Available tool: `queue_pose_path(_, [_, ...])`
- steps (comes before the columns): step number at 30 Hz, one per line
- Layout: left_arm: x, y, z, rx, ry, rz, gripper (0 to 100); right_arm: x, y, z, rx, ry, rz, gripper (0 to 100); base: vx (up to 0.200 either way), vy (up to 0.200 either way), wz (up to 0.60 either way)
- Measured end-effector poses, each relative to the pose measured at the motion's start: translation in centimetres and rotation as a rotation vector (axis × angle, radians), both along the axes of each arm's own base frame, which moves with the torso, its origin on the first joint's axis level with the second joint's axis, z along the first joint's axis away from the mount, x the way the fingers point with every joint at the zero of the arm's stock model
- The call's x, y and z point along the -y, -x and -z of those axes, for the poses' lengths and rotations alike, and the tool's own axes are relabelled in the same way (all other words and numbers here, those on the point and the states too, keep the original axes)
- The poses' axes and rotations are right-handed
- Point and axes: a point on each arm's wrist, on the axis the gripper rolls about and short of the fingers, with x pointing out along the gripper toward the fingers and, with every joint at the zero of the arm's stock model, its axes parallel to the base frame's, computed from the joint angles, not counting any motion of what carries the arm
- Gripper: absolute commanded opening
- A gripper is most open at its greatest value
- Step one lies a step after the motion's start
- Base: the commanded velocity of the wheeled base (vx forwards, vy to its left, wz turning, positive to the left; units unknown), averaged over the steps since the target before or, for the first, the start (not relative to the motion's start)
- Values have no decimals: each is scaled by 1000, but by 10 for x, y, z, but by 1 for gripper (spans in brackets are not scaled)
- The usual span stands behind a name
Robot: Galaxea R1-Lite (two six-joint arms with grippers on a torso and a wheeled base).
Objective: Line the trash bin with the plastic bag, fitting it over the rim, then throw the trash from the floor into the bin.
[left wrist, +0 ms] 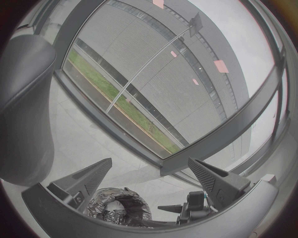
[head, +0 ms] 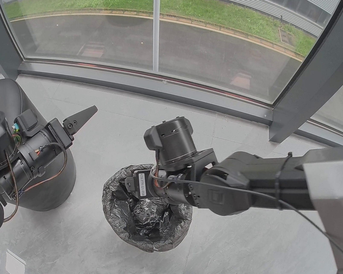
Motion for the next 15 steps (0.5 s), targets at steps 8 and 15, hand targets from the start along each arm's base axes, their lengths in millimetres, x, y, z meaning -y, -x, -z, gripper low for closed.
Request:
queue_pose_path(8, [-2,38,-14,120,-190,2,100,52,40,-48,57,18,23,100,0,0,0])
queue_pose_path(15, [-17,79,-18,100,-380,-27,100,130,69,-83,142,12,93,100,0,0,0])
